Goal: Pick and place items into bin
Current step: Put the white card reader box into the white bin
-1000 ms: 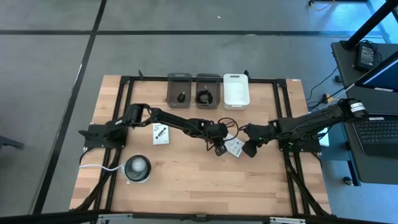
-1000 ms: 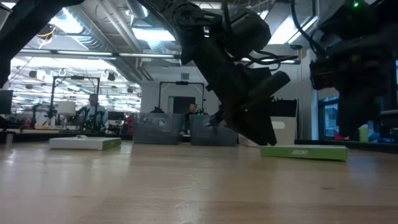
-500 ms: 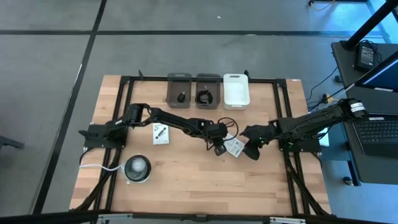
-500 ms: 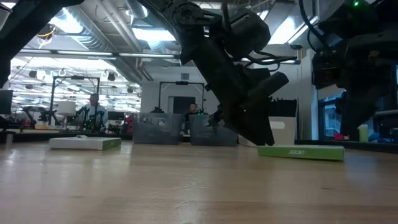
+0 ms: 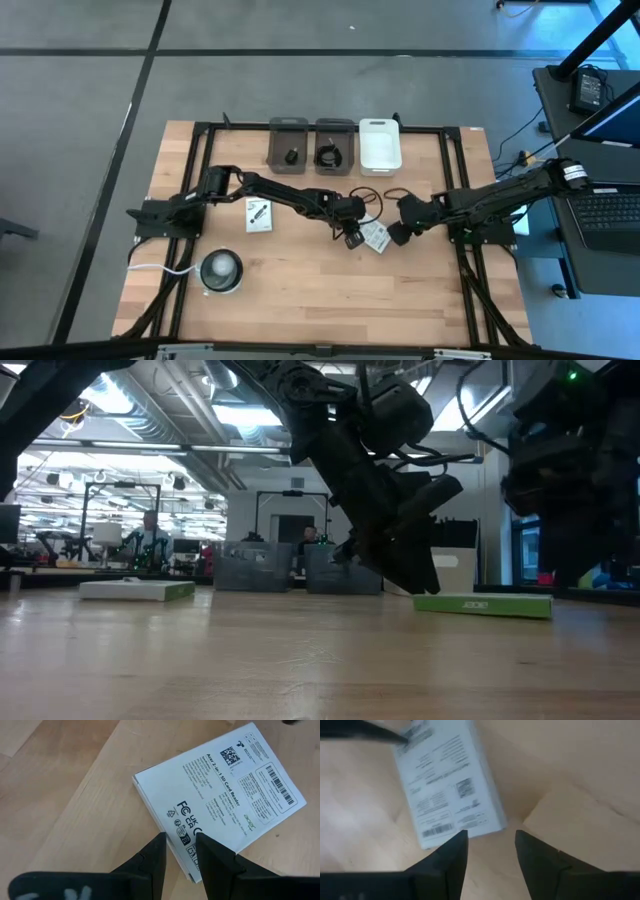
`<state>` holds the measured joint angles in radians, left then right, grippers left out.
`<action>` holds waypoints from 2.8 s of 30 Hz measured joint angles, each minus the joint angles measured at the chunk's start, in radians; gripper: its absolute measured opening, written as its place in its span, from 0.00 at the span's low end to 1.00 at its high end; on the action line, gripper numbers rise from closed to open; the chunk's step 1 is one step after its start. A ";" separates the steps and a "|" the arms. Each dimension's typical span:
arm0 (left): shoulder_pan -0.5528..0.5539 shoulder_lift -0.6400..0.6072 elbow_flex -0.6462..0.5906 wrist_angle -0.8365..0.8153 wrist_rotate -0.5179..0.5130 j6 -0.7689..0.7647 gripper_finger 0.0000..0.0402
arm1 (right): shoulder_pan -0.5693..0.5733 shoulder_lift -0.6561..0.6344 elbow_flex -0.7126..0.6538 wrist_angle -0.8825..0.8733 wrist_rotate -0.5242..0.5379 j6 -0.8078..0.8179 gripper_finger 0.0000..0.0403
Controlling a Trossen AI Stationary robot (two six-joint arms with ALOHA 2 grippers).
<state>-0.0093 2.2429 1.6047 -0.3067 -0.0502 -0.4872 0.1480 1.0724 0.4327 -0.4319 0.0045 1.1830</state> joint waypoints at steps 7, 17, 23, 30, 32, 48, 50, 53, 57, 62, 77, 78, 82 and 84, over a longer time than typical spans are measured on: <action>0.000 0.000 0.000 -0.005 0.000 -0.013 0.25 | 0.000 0.056 -0.001 0.003 0.002 0.063 0.42; 0.000 0.000 -0.001 -0.008 0.008 -0.023 0.25 | 0.000 0.166 -0.002 0.196 0.002 0.047 0.42; 0.000 0.000 -0.001 -0.007 0.013 -0.024 0.25 | 0.000 0.222 0.002 0.203 0.002 0.047 0.42; 0.000 0.000 -0.002 -0.005 -0.009 -0.026 0.25 | 0.000 0.235 0.000 0.255 -0.010 0.030 0.42; 0.003 0.000 -0.002 0.003 -0.008 -0.025 0.25 | 0.000 0.236 0.000 0.256 -0.018 0.016 0.42; -0.062 -0.116 -0.004 -0.002 -0.036 0.471 0.25 | 0.000 0.237 0.000 0.234 -0.024 -0.011 0.42; -0.090 -0.111 -0.004 -0.016 -0.098 0.640 0.25 | 0.000 0.237 0.000 0.234 -0.025 -0.011 0.42; -0.128 -0.088 -0.004 -0.016 -0.190 0.862 0.26 | 0.000 0.237 0.000 0.234 -0.025 -0.011 0.42; -0.158 -0.082 -0.003 -0.002 -0.209 1.012 0.30 | 0.000 0.237 0.000 0.234 -0.027 -0.010 0.42; -0.148 -0.082 -0.003 -0.003 -0.220 1.051 0.35 | 0.000 0.237 0.000 0.234 -0.027 -0.008 0.42; -0.124 -0.084 -0.104 0.150 -0.216 1.319 0.35 | 0.000 0.237 -0.001 0.238 -0.031 -0.009 0.42; -0.124 -0.084 -0.107 0.169 -0.216 1.327 0.35 | 0.000 0.237 -0.001 0.238 -0.031 -0.009 0.42; -0.124 -0.084 -0.117 0.171 -0.217 1.350 0.35 | 0.000 0.237 -0.001 0.239 -0.031 -0.009 0.42; -0.124 -0.084 -0.117 0.172 -0.217 1.349 0.35 | 0.000 0.237 -0.001 0.244 -0.032 -0.009 0.42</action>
<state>-0.1337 2.1590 1.4875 -0.1346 -0.2672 0.8623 0.1478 1.3098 0.4316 -0.1882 -0.0273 1.1740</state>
